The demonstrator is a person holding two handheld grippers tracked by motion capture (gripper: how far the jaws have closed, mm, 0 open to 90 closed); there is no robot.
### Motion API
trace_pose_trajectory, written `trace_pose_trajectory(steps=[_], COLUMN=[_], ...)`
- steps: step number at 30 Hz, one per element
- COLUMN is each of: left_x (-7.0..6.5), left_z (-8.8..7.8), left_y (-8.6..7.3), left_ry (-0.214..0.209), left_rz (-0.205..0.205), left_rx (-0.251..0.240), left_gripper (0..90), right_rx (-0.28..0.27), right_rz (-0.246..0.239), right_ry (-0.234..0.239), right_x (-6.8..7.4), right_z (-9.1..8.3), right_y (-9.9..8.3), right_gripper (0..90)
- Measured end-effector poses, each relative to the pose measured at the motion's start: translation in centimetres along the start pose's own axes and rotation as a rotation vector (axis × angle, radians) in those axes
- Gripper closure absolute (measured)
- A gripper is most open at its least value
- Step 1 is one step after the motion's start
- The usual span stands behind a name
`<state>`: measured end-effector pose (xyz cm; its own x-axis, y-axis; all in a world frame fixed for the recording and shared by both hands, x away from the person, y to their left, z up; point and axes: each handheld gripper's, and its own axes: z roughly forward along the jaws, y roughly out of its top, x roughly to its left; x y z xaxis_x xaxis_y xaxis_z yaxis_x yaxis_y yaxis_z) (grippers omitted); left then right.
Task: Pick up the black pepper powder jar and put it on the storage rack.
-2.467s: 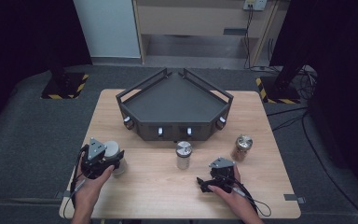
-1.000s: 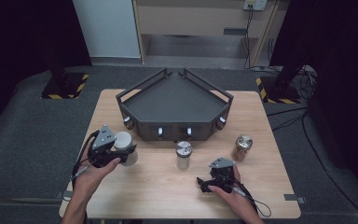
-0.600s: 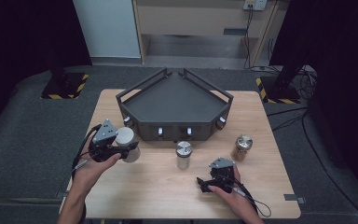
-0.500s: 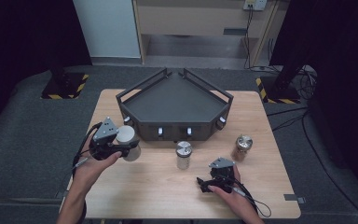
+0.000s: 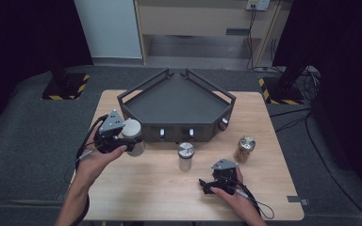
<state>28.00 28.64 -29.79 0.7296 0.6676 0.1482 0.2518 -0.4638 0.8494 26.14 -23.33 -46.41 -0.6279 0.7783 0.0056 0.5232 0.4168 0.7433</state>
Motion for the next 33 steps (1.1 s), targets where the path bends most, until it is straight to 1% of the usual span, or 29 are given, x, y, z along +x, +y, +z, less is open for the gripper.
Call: trace_pose_trajectory(steps=[5, 6, 7, 13, 18, 20, 23, 26, 33], left_x=[0.3, 0.5, 0.5, 0.8, 1.2, 1.3, 1.4, 1.6, 2.0], left_z=[0.0, 0.0, 0.0, -0.3, -0.4, -0.4, -0.3, -0.2, 0.2], left_y=[0.8, 1.1, 1.1, 2.4, 2.8, 3.0, 3.5, 3.9, 5.0], left_ry=[-0.011, -0.016, -0.016, -0.013, -0.024, -0.035, -0.037, -0.043, -0.042], left_rz=[0.002, 0.002, 0.002, 0.009, 0.011, 0.011, 0.022, 0.021, 0.031], left_rx=[-0.005, -0.009, -0.009, -0.003, -0.01, -0.014, -0.009, -0.016, -0.025], left_gripper=[32.7, 32.7, 32.7, 32.7, 32.7, 32.7, 32.7, 32.7, 32.7], right_rx=[0.0, 0.0, 0.0, 0.0, -0.001, -0.001, -0.002, -0.002, -0.002], right_rz=[0.0, 0.0, 0.0, 0.001, 0.001, 0.001, 0.0, 0.0, 0.0], right_ry=[0.0, 0.0, 0.0, 0.0, 0.0, 0.0, 0.0, 0.0, 0.0], right_x=[0.0, 0.0, 0.0, 0.0, 0.0, 0.0, 0.0, 0.0, 0.0], right_z=[0.0, 0.0, 0.0, 0.0, 0.0, 0.0, 0.0, 0.0, 0.0], right_y=[0.0, 0.0, 0.0, 0.0, 0.0, 0.0, 0.0, 0.0, 0.0], right_gripper=[0.4, 0.4, 0.4, 0.4, 0.4, 0.4, 0.4, 0.4, 0.4])
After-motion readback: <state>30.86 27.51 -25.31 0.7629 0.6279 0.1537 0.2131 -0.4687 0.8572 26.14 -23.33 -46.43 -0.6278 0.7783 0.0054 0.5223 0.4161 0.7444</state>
